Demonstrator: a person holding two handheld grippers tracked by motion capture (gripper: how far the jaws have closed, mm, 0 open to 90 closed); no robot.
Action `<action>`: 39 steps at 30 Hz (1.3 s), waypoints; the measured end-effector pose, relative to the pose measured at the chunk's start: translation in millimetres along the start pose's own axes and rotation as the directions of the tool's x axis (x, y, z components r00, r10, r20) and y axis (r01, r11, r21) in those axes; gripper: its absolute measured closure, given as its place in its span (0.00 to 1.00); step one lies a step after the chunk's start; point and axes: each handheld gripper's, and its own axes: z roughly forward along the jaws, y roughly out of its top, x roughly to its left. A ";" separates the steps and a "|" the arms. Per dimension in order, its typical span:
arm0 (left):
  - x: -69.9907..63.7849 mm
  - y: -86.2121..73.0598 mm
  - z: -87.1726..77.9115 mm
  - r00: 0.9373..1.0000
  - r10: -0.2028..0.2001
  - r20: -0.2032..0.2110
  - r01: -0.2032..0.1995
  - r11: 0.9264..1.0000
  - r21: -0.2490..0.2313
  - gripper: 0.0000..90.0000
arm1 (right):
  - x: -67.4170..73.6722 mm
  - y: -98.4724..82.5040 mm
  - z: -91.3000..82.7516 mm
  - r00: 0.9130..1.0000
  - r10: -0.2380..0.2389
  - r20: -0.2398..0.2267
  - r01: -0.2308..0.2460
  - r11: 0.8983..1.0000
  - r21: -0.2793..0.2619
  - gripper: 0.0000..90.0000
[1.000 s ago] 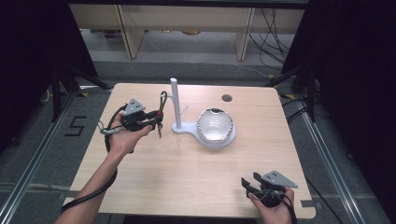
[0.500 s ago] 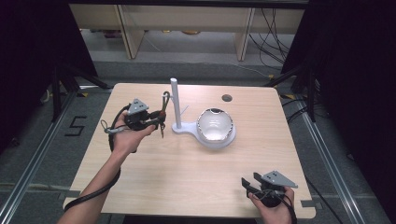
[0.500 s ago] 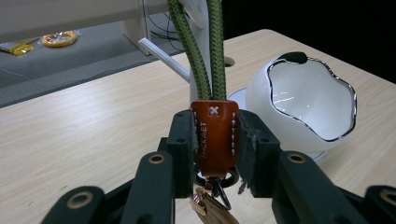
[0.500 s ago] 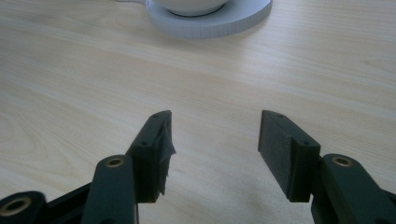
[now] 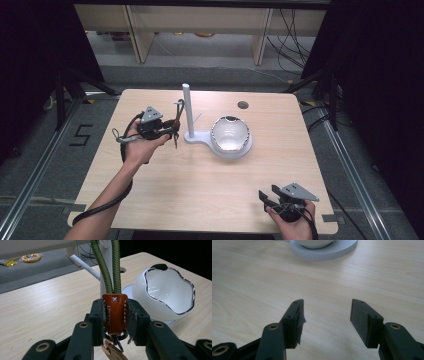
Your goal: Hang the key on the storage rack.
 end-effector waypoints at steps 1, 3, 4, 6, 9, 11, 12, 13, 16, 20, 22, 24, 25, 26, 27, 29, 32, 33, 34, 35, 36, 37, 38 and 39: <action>-0.3 -0.2 0.5 1.000 0.000 -0.004 0.000 1.000 0.003 0.75 | 0.0 0.0 0.0 1.000 0.000 0.000 0.000 1.000 -0.001 0.51; 0.1 -0.6 1.8 1.000 0.004 -0.003 -0.004 1.000 0.007 0.75 | 0.0 -0.1 0.1 1.000 0.000 -0.001 0.000 1.000 -0.002 0.51; 0.1 -0.8 2.4 1.000 0.000 -0.005 0.001 1.000 0.010 0.75 | -0.1 -0.1 0.2 1.000 0.000 0.000 0.000 1.000 -0.002 0.51; 0.1 -1.2 4.1 1.000 -0.004 -0.005 0.004 1.000 0.007 0.75 | 0.0 -0.2 0.2 1.000 0.000 -0.001 0.000 1.000 -0.002 0.51; -0.2 -1.4 6.4 1.000 -0.010 -0.006 0.010 1.000 0.008 0.75 | 0.2 0.0 0.1 1.000 0.000 -0.001 0.000 1.000 0.001 0.51; -0.9 -1.6 8.3 1.000 -0.016 -0.007 0.016 1.000 0.011 0.75 | -0.2 -0.3 0.4 1.000 -0.007 0.003 0.007 1.000 -0.003 0.51; -1.0 -1.8 9.3 1.000 -0.018 -0.005 0.018 1.000 0.011 0.75 | -0.3 -0.1 -0.3 1.000 -0.011 0.007 0.011 1.000 0.004 0.51; -1.2 -2.3 10.8 1.000 -0.020 -0.006 0.020 1.000 0.012 0.75 | 0.1 -0.1 -0.1 1.000 -0.001 0.001 0.001 1.000 0.001 0.51; -0.6 -3.2 13.4 1.000 -0.019 -0.008 0.019 1.000 0.015 0.75 | 1.9 -0.3 -0.9 1.000 0.019 0.010 -0.019 1.000 0.002 0.51; -0.8 -4.3 15.9 1.000 -0.022 -0.020 0.022 1.000 0.009 0.75 | -1.4 0.6 -3.0 0.999 -0.030 0.032 0.030 1.000 0.010 0.51; -1.1 -4.5 17.1 0.999 -0.022 -0.024 0.022 1.000 0.013 0.74 | 2.4 0.0 -3.2 1.000 0.025 0.019 -0.025 0.999 0.024 0.51; -1.0 -4.6 18.7 0.999 -0.020 -0.025 0.020 1.000 0.011 0.74 | -0.6 0.1 -1.2 1.000 -0.016 0.017 0.016 1.000 0.001 0.51; -0.8 -4.5 19.0 1.000 -0.013 -0.029 0.013 1.000 0.016 0.74 | -0.6 0.1 -1.1 1.000 -0.017 0.017 0.017 1.000 0.001 0.51; -1.2 -4.6 19.9 0.999 -0.013 -0.031 0.014 1.000 0.014 0.74 | -0.5 0.3 -1.7 1.000 -0.019 0.019 0.019 1.000 0.010 0.51; -1.1 -4.7 20.8 0.999 -0.009 -0.031 0.009 1.000 0.016 0.74 | 1.7 -0.2 -1.5 1.000 0.011 0.014 -0.011 1.000 0.015 0.51; -1.3 -4.8 22.0 0.999 -0.003 -0.036 0.004 1.000 0.019 0.74 | 3.2 -0.1 -2.0 0.999 0.032 0.011 -0.032 0.999 0.023 0.51; -1.8 -4.8 24.1 0.999 0.001 -0.044 0.000 1.000 0.022 0.73 | 1.7 -0.5 -0.9 1.000 0.010 0.014 -0.010 1.000 0.012 0.51; -2.1 -4.7 24.8 0.999 0.001 -0.047 0.000 1.000 0.022 0.73 | 0.4 -0.3 -0.8 1.000 -0.008 0.018 0.008 1.000 0.008 0.51; -2.1 -4.5 25.4 0.999 0.005 -0.046 -0.004 1.000 0.024 0.73 | 1.6 -0.4 -1.1 1.000 0.007 0.016 -0.007 1.000 0.013 0.51; -2.4 -4.3 25.8 0.999 0.008 -0.051 -0.006 1.000 0.027 0.73 | 0.2 -0.2 -0.9 1.000 -0.013 0.016 0.013 1.000 0.008 0.51; -2.3 -4.2 26.3 0.998 0.014 -0.054 -0.012 0.999 0.032 0.73 | -0.7 -0.1 -0.8 1.000 -0.025 0.018 0.024 1.000 0.005 0.51; -2.3 -4.3 27.3 0.999 0.014 -0.052 -0.013 0.999 0.031 0.72 | -0.7 -0.1 -0.7 1.000 -0.024 0.020 0.024 1.000 0.005 0.51; -2.7 -4.6 27.8 0.998 0.012 -0.058 -0.009 0.999 0.038 0.71 | -0.8 -0.2 -0.7 1.000 -0.024 0.019 0.024 1.000 0.005 0.51; -2.3 -5.0 28.4 0.998 0.020 -0.057 -0.018 0.999 0.040 0.71 | -0.8 -0.2 -0.7 1.000 -0.024 0.020 0.024 1.000 0.005 0.51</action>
